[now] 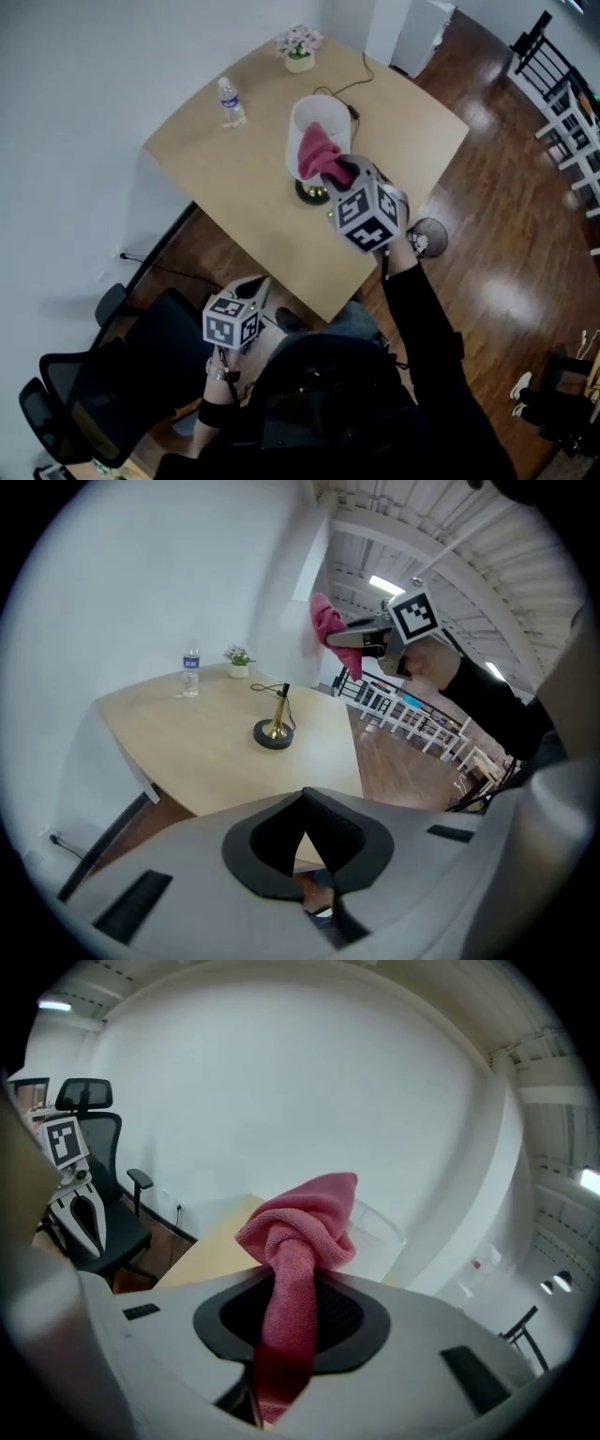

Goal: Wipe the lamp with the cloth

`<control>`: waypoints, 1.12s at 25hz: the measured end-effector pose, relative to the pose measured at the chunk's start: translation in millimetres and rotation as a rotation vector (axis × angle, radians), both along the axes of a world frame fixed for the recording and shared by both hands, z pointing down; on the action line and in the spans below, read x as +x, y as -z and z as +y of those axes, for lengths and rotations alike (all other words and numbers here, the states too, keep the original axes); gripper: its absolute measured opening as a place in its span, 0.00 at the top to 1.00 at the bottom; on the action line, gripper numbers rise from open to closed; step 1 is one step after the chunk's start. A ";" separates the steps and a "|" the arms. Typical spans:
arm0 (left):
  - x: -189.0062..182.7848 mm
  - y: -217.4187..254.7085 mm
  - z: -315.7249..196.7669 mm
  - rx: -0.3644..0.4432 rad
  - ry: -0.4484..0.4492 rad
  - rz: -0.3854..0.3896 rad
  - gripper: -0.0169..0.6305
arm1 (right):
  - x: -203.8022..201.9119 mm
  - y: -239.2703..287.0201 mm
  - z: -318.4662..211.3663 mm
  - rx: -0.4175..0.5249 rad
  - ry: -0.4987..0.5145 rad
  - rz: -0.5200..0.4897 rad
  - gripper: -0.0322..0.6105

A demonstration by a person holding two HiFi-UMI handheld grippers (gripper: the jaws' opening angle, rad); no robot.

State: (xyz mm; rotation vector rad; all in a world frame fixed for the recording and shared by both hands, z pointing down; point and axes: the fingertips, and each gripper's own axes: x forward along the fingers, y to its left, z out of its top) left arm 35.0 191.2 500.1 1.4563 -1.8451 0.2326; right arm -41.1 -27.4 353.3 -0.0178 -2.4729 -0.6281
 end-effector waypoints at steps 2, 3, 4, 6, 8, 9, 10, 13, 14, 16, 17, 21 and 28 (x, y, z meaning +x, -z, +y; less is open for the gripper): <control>-3.9 0.8 0.1 -0.004 -0.041 0.002 0.98 | 2.4 -20.9 2.7 -0.023 -0.038 0.046 0.79; -5.6 1.7 -1.4 -0.003 -0.057 0.002 0.98 | 4.6 -32.8 4.5 -0.040 -0.053 0.069 0.79; -7.2 3.2 -3.8 -0.001 -0.070 0.001 0.98 | 7.3 -45.4 6.3 -0.059 -0.067 0.092 0.79; -10.9 8.9 -9.9 0.002 -0.092 -0.010 0.98 | 12.5 -69.3 10.2 -0.096 -0.090 0.130 0.79; -14.4 17.0 -16.7 0.008 -0.108 -0.022 0.98 | 15.2 -86.1 15.1 -0.123 -0.094 0.151 0.79; -15.2 21.3 -20.0 0.011 -0.117 -0.028 0.98 | 16.3 -93.2 17.2 -0.134 -0.097 0.159 0.79; -15.5 25.2 -23.4 0.012 -0.128 -0.036 0.98 | 17.1 -99.9 18.7 -0.144 -0.099 0.166 0.79; -17.4 31.4 -33.8 -0.002 -0.155 -0.060 0.98 | 16.7 -117.6 21.0 -0.181 -0.100 0.182 0.79; -19.0 31.9 -36.9 -0.009 -0.157 -0.063 0.98 | 15.8 -122.4 21.8 -0.195 -0.098 0.187 0.79; -20.3 30.9 -42.7 -0.025 -0.158 -0.063 0.98 | 15.3 -131.6 23.7 -0.219 -0.086 0.199 0.79; -20.0 29.7 -45.9 -0.034 -0.158 -0.063 0.98 | 15.7 -136.5 24.6 -0.231 -0.077 0.208 0.79; -20.7 20.8 -60.6 -0.066 -0.146 -0.062 0.98 | 18.0 -153.0 27.2 -0.268 -0.033 0.244 0.79; -19.0 -6.8 -65.8 -0.106 -0.212 -0.011 0.98 | 37.5 -113.6 53.2 -0.305 -0.003 0.161 0.79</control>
